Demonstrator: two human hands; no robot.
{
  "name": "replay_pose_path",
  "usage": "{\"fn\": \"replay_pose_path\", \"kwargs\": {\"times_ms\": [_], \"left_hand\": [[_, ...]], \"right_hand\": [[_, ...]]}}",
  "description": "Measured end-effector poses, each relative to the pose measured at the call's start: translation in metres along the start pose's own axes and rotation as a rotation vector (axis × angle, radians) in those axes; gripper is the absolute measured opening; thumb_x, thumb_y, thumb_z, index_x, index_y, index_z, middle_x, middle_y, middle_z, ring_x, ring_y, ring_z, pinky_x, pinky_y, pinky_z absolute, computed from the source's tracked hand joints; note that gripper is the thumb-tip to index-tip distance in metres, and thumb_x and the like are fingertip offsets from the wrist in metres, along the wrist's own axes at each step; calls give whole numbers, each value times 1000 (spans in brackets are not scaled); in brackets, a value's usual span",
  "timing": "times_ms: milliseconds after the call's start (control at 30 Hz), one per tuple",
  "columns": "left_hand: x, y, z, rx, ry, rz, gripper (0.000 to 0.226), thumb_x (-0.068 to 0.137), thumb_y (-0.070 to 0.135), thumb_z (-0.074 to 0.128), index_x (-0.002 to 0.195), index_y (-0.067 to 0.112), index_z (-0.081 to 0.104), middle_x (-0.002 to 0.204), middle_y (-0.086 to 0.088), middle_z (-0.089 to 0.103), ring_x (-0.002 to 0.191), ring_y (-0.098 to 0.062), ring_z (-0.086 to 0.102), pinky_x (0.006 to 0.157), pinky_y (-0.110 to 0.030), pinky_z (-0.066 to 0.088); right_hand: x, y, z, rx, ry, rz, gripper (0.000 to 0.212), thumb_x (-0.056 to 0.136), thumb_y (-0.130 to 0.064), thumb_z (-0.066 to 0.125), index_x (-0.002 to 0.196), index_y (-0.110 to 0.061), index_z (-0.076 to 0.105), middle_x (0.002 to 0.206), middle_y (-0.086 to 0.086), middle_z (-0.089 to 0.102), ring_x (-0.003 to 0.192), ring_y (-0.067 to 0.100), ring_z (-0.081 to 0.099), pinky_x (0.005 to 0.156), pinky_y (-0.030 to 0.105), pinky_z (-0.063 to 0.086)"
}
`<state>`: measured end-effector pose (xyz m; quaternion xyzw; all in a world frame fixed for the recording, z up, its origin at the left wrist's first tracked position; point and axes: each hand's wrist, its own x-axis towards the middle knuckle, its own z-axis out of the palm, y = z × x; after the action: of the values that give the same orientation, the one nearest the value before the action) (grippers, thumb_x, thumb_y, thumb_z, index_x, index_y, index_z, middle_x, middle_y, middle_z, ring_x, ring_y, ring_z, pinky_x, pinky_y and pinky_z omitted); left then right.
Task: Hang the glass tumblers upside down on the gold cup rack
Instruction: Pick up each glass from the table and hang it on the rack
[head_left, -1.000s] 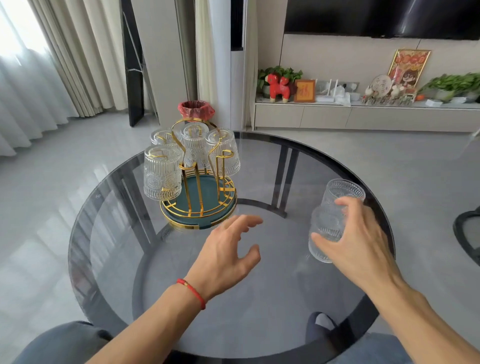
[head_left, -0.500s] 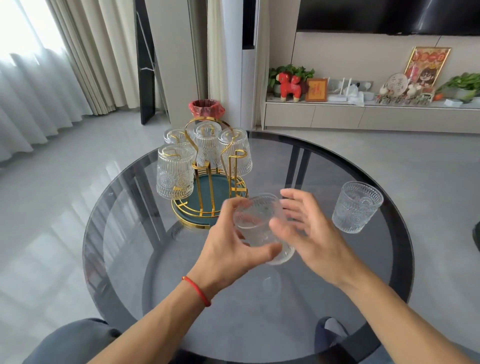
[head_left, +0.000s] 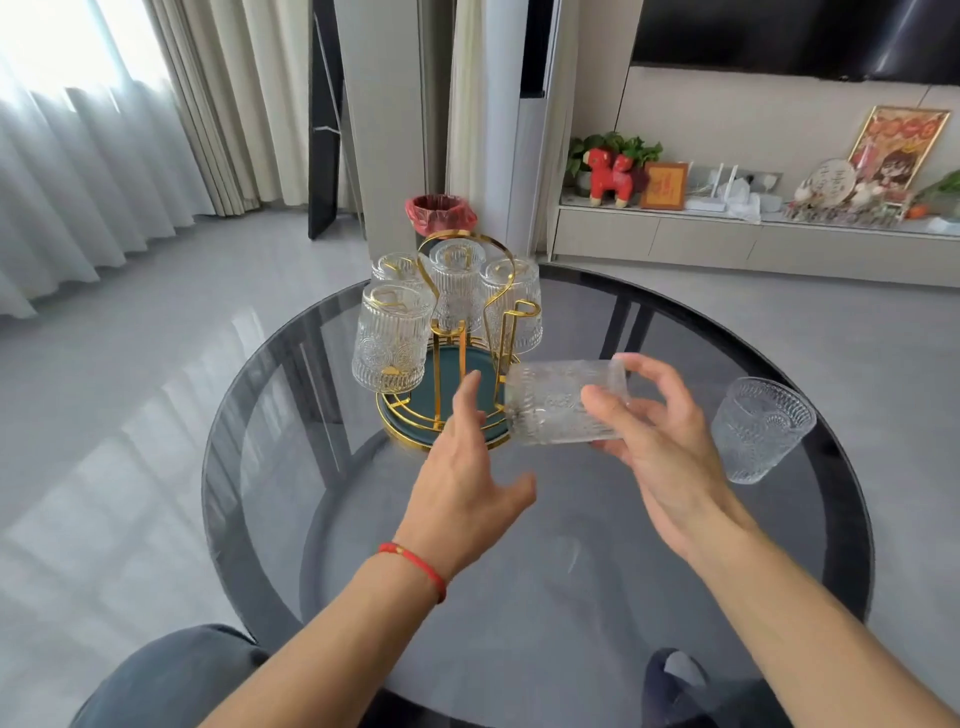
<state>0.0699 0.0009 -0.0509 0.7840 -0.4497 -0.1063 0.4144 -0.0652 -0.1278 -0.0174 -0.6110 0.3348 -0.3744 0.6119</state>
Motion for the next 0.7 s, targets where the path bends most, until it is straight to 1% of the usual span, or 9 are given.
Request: {"fn": "replay_pose_path", "kwargs": {"times_ms": [67,167,267,367,467,533,567,633,700], "left_hand": [[-1,-5,1,334,-42,102,88,86,33,71,158,18,22,156,-7,38,145,-28,32,117,-38,31],[1,-11,4,597,-170,36,80,90,41,63,156,20,24,167,-9,17,154,-33,9,121,-53,23],[1,-11,11,660,-256,2,80,90,40,62,156,20,20,168,-14,10,153,-40,3,118,-61,23],[0,-10,15,738,-308,10,77,93,41,59,156,20,19,168,-20,4,152,-47,-3,118,-66,18],[2,-11,14,747,-323,9,75,95,41,58,156,21,20,168,-21,1,153,-48,-5,118,-69,16],[2,-11,13,738,-331,7,75,95,42,57,156,20,20,169,-21,1,153,-48,-5,118,-69,16],[2,-11,13,736,-335,7,75,95,42,57,156,20,20,168,-21,1,153,-48,-5,117,-69,16],[2,-10,13,736,-335,2,74,95,42,57,156,20,21,168,-21,1,153,-48,-5,117,-69,17],[2,-10,13,742,-336,0,74,95,40,57,156,20,21,168,-22,1,152,-48,-5,117,-69,18]], "right_hand": [[6,-8,-2,-94,89,-135,61,64,-52,88,120,-47,66,116,10,74,105,27,74,89,40,60],[20,-26,-2,-210,167,-327,55,72,-52,86,122,-51,63,115,-3,73,106,20,73,89,35,58],[37,-45,9,-263,201,-430,56,74,-48,86,124,-47,61,115,-4,72,104,16,72,91,41,60],[52,-58,29,-372,221,-521,58,75,-44,86,127,-37,62,112,-15,69,100,1,65,88,29,57],[64,-60,46,-471,179,-561,62,72,-44,85,129,-33,61,118,-12,69,108,6,61,93,31,53],[70,-57,54,-523,146,-567,63,70,-43,86,127,-33,62,115,-9,71,107,10,62,92,33,52],[73,-55,58,-538,128,-571,62,70,-42,86,125,-32,62,113,-10,70,103,6,62,89,30,52],[76,-50,64,-574,82,-582,61,69,-42,87,124,-32,62,112,-13,68,99,0,60,81,14,48],[78,-44,70,-618,41,-590,61,70,-41,88,123,-30,61,111,-14,67,97,2,60,75,3,39]]}}
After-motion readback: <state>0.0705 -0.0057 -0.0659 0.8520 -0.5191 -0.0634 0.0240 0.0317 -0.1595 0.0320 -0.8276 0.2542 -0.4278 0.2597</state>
